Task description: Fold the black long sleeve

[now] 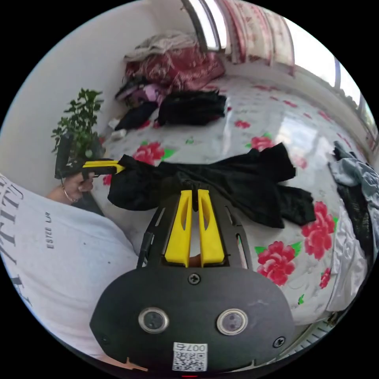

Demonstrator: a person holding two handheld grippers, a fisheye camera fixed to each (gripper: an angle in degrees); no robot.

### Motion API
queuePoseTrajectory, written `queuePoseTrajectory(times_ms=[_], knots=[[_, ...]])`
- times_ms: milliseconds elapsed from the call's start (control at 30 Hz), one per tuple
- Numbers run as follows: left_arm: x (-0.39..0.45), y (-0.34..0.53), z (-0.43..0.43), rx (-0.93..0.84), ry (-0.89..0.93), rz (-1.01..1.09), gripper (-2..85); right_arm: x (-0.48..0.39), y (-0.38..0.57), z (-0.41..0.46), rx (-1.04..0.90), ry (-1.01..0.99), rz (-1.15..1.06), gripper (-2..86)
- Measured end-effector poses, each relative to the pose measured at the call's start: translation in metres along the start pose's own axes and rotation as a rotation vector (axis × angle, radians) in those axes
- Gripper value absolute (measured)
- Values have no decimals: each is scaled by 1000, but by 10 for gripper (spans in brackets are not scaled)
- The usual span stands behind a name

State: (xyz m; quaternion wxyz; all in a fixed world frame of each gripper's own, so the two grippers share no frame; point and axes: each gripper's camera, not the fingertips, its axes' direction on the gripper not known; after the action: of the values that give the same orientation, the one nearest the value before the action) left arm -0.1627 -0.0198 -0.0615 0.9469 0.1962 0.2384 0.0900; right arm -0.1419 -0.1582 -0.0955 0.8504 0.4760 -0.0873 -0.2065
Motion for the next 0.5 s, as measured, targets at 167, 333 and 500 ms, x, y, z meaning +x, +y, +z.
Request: queuePoseTrajectory(times_ms=[167,333,500], knots=[[5,5,-122,408,177,-45,-6,13,-2,-176,393,32,12,4],[53,6,-219,776,305,58,-7,-5,-3,-310,698,45,-144,4],[96,-2,-257,933,184,142,-4,-21,-13,-374,851,134,-313,8]])
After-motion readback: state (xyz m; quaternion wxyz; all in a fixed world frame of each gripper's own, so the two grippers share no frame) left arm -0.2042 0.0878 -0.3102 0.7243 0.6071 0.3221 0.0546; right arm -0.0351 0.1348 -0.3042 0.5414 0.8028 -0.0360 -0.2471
